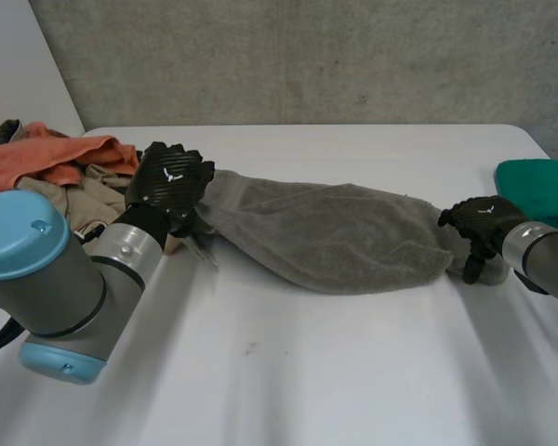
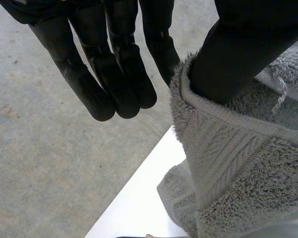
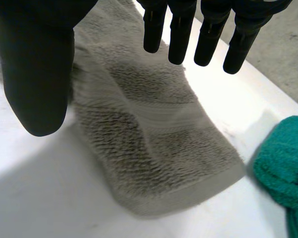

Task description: Fold the laundry.

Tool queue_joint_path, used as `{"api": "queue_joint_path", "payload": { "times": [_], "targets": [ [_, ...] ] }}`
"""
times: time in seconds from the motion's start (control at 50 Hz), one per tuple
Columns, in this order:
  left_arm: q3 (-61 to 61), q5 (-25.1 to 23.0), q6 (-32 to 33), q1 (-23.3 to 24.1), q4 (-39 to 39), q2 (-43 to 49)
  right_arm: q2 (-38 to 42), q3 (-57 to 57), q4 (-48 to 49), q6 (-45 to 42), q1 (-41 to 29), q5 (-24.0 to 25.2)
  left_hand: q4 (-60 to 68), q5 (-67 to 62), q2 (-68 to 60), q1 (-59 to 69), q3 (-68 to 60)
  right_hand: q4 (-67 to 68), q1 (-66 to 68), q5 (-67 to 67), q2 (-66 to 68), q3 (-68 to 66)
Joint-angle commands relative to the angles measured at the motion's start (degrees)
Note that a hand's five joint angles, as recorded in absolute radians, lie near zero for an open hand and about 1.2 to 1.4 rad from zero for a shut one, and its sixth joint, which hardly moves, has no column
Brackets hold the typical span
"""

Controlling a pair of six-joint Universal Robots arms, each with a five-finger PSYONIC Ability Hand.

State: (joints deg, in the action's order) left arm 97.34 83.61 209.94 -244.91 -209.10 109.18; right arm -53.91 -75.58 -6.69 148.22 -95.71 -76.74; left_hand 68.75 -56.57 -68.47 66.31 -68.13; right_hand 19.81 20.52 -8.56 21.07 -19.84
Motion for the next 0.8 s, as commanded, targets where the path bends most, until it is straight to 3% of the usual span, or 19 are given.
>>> {"api": "queue_joint_path", "payload": {
  "times": [0.02,0.1,0.16,0.18,0.2,0.3,0.42,0.54,0.64,0.8],
  "targets": [
    [-0.13,-4.86,2.66,-2.5,2.99,-0.2,2.05,1.05,4.05,-0.65,-1.85,-0.87,11.25,-13.43,-11.53,13.69,-11.87,0.61,-0.09,-1.87,-0.64,-0.59],
    [-1.01,-7.14,1.44,-3.21,5.36,-0.11,4.69,2.45,6.16,-1.09,-2.38,-1.04,11.25,-13.43,-11.53,13.69,-11.87,7.83,7.12,-9.09,6.58,-7.8],
    [-1.45,-9.34,0.65,-3.3,8.0,0.06,6.27,3.42,6.43,-2.14,-2.55,-0.87,11.25,-13.43,-11.53,13.69,-11.87,22.76,22.05,-24.02,21.51,-22.74],
    [-1.63,-9.95,0.56,-3.47,8.79,0.15,6.45,3.6,6.34,-2.58,-2.56,-0.95,11.25,-13.43,-11.53,13.69,-11.87,31.81,31.1,-33.07,30.56,-31.79],
    [-1.72,-11.0,0.64,-3.99,10.54,-0.11,6.37,3.42,5.91,-3.72,-2.47,-1.22,11.25,-13.43,-11.53,13.69,-11.87,59.9,59.19,-61.16,58.65,-59.88],
    [-1.19,-12.95,0.73,-5.49,16.0,-3.35,1.02,-1.49,5.99,-3.21,-2.12,-2.36,11.25,-13.43,-11.53,13.69,-11.87,60.19,59.48,-61.44,58.93,-60.16],
    [-1.8,-13.13,-2.07,-5.58,24.25,-19.76,-13.81,-7.3,7.49,-0.31,-0.01,1.93,11.25,-13.43,-11.53,13.69,-11.87,60.19,59.48,-61.44,58.93,-60.16],
    [-5.31,-13.48,-7.43,-6.19,29.18,-31.39,-22.55,-2.83,3.8,4.96,1.84,3.09,11.25,-13.43,-11.53,13.69,-11.87,60.19,59.48,-61.44,58.93,-60.16],
    [-8.57,-13.21,-11.57,-7.07,31.21,-32.99,-18.7,6.74,-2.17,8.4,1.23,3.18,11.25,-13.43,-11.53,13.69,-11.87,60.19,59.48,-61.44,58.93,-60.16],
    [-12.78,-12.69,-10.44,-7.96,31.47,-15.69,2.83,29.94,-15.97,3.31,-3.87,1.07,11.25,-13.43,-11.53,13.69,-11.87,60.19,59.48,-61.44,58.93,-60.16]
  ]
}}
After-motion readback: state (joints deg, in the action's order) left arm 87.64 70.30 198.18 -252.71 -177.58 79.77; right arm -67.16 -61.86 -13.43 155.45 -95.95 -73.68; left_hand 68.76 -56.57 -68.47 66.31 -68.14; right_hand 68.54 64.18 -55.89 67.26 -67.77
